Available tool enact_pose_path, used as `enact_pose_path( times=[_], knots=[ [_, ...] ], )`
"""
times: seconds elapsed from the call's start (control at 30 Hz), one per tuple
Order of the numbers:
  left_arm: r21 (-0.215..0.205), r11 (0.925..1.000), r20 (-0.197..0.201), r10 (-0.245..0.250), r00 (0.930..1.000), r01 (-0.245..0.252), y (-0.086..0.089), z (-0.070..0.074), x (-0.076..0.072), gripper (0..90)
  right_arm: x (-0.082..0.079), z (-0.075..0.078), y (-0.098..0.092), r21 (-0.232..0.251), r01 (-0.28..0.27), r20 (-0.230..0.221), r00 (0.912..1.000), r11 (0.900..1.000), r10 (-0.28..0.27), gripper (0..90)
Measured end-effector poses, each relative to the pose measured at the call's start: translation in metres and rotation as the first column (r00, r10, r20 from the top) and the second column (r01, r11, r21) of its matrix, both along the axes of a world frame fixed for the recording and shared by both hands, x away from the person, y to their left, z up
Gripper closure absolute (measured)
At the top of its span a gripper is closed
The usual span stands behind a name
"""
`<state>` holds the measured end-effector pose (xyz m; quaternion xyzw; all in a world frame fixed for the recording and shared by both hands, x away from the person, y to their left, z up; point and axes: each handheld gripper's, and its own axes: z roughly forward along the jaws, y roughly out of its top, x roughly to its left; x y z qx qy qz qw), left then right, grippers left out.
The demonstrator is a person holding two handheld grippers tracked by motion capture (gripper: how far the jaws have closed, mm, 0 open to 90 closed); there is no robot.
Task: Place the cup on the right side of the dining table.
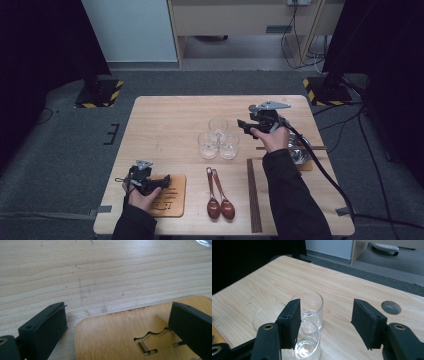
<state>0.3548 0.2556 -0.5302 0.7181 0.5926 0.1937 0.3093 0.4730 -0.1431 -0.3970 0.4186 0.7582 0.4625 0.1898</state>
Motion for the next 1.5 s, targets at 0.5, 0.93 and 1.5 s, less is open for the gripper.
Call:
enact_pose_path(
  times=[0.5,0.93,1.5],
  knots=[
    [0.000,1.0000,0.000,0.000,1.0000,0.000,0.000,0.000,0.000,0.9,0.017,-0.030,0.013,-0.042,-0.013,-0.076,0.9971,0.999,0.010,43.1],
    [0.000,1.0000,0.000,0.000,1.0000,0.000,0.000,0.000,0.000,0.9,0.027,-0.053,0.022,-0.083,-0.032,-0.151,0.9883,0.996,0.019,48.7],
    [-0.001,1.0000,0.000,0.000,1.0000,0.000,0.000,0.000,0.000,0.9,0.033,-0.075,0.030,-0.130,-0.076,-0.245,0.9687,0.989,0.042,64.3]
  ],
)
